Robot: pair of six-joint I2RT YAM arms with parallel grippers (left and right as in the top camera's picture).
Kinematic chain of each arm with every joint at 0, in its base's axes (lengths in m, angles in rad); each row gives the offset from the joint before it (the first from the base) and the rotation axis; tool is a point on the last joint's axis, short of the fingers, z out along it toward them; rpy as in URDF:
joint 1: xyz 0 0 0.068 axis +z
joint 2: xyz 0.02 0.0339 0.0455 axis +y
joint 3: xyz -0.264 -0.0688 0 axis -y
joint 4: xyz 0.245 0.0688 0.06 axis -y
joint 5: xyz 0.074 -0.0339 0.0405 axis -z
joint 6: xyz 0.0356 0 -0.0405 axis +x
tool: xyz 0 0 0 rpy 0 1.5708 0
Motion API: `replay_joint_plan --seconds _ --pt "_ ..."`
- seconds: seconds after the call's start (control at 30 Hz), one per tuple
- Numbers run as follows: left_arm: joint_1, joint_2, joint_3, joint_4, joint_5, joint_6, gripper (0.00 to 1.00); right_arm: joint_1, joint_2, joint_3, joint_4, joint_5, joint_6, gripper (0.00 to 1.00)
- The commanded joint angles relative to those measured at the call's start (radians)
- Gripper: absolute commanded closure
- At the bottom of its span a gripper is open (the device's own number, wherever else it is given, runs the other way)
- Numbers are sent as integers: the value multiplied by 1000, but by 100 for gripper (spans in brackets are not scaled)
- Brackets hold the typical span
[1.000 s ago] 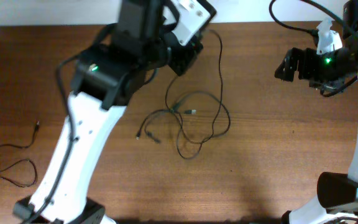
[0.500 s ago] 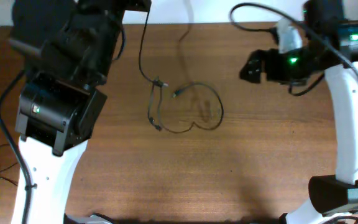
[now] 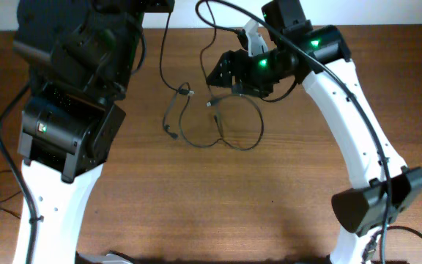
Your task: Untangle cables
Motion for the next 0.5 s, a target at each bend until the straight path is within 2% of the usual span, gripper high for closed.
replay_joint_plan --seconds 0.0,0.07,0.17,0.4,0.43,0.47 --pt "4 5 8 -16 -9 -13 100 -5 81 0 76 -203 97 22" --pt "4 5 8 -27 -9 -13 100 17 131 0 160 -285 151 22" --pt "4 6 8 -41 -10 -13 100 68 165 0 238 -300 211 22" --pt "4 6 8 -48 -10 -12 100 151 204 -23 225 -349 190 24" --pt "4 6 8 -49 -10 -12 100 161 204 -38 227 -348 189 29" --pt "4 6 8 -49 -10 -12 100 160 204 -60 233 -334 188 41"
